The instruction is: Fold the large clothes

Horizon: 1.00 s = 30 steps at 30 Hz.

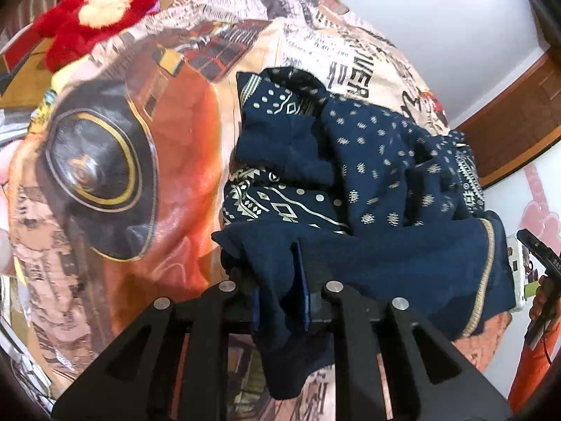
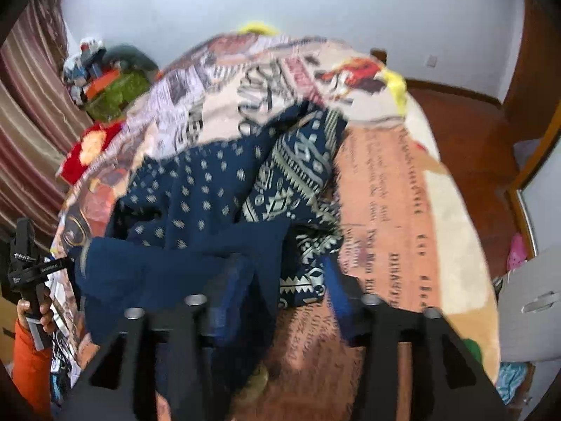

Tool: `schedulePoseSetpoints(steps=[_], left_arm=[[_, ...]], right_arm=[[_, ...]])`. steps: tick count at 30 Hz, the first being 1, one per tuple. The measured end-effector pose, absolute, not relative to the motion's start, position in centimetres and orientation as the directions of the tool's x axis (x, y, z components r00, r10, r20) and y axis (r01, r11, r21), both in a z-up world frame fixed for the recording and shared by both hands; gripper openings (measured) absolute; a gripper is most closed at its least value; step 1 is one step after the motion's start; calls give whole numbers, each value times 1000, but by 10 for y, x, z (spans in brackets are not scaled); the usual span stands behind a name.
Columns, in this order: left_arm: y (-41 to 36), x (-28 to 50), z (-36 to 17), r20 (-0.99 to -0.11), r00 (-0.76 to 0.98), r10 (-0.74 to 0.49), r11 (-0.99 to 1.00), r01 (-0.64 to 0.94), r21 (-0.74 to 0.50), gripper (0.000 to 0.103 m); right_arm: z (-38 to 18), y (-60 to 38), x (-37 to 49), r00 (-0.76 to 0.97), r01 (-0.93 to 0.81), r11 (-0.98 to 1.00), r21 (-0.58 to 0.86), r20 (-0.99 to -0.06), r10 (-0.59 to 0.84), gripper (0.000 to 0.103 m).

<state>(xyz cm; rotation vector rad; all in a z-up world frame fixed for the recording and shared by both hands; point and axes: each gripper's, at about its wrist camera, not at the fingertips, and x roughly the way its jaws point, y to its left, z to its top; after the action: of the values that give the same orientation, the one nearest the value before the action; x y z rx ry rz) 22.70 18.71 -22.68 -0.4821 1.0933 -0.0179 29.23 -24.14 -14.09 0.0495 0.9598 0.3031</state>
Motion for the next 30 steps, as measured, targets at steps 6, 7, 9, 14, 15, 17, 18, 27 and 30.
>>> schedulePoseSetpoints(steps=[6,7,9,14,15,17,18,27,30], left_arm=[[188,208,-209,-859,492,-144,936,-213,-280,53],[186,205,-207,-857,499,-127,943,-208,-261,56],[185,196,-207,-855,501,-133,943,-202,-264,57],[176,178,-230,-855,461,-236,922,-172,-347,57],[174,174,-237,-851,450,-271,911,-166,-378,57],[169,169,-251,-847,422,-322,892,-167,-421,57],[165,169,-258,-851,407,-333,887,-171,-429,57],[143,187,-279,-844,361,-396,863,-168,-476,57],[138,190,-274,-849,363,-385,874,-152,-461,51]], right_arm=[[-126,-242,257,540,-263,946,191,-783,308,62],[-126,-241,252,536,-268,943,195,-783,315,62],[-131,-238,240,528,-273,938,216,-781,333,62],[-151,-233,225,479,-257,927,274,-797,368,62],[-155,-231,224,471,-254,926,281,-800,372,62],[-163,-228,221,450,-253,924,288,-810,376,62],[-165,-227,219,443,-255,922,290,-813,378,62],[-176,-214,214,448,-283,923,262,-814,369,62],[-177,-211,214,455,-289,923,253,-812,365,61]])
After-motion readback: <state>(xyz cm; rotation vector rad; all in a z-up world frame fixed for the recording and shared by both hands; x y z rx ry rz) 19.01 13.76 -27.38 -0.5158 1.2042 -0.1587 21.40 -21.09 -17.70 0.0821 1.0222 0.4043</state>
